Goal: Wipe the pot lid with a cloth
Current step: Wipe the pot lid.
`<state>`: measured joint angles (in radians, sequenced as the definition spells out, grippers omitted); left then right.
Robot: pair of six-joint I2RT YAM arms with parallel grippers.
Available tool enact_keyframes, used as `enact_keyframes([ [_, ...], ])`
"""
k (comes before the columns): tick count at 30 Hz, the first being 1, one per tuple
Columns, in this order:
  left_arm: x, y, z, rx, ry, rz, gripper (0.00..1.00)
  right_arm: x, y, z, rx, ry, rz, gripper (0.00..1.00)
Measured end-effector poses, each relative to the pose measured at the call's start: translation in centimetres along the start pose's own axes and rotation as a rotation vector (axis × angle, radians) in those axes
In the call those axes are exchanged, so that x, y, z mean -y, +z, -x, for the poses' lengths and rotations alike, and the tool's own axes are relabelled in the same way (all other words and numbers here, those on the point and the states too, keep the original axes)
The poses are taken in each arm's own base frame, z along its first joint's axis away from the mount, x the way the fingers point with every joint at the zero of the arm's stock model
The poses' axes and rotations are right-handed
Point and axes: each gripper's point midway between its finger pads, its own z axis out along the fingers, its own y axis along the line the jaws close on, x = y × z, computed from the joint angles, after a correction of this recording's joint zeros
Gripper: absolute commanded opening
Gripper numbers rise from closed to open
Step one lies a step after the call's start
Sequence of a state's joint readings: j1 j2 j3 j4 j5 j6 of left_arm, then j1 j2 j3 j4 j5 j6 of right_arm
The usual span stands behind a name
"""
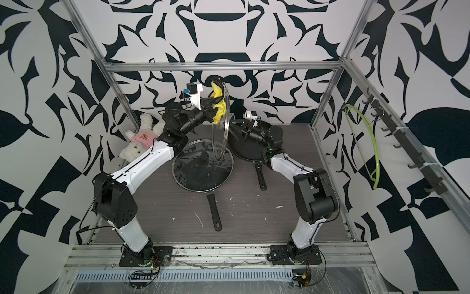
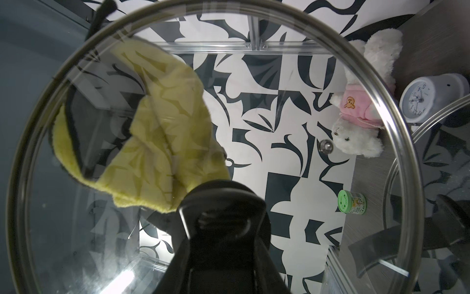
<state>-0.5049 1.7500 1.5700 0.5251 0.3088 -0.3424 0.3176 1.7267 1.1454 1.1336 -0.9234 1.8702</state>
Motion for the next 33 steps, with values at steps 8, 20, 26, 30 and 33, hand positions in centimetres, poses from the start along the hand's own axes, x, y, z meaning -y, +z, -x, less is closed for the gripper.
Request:
enact_keyframes([
  [8, -3.0, -1.2, -4.0, -0.072, -0.041, 0.062, 0.0, 0.1, 0.2, -0.4, -0.016, -0.014, -0.005, 0.0],
  [20, -0.6, -6.1, -11.2, -0.223, -0.07, 0.107, 0.0, 0.4, 0.1, -0.4, -0.02, -0.024, -0.017, 0.0],
  [26, 4.3, -7.6, -11.2, -0.229, -0.042, 0.084, 0.0, -0.5, -0.4, -0.5, -0.024, -0.057, -0.02, 0.0],
  [30, 7.5, -8.5, -10.0, -0.211, -0.021, 0.058, 0.0, -2.2, -0.8, -1.3, -0.044, -0.097, -0.01, 0.0],
  [33, 9.5, -9.1, -8.6, -0.189, -0.008, 0.031, 0.0, -3.5, -0.8, -1.8, -0.062, -0.131, 0.006, 0.0],
])
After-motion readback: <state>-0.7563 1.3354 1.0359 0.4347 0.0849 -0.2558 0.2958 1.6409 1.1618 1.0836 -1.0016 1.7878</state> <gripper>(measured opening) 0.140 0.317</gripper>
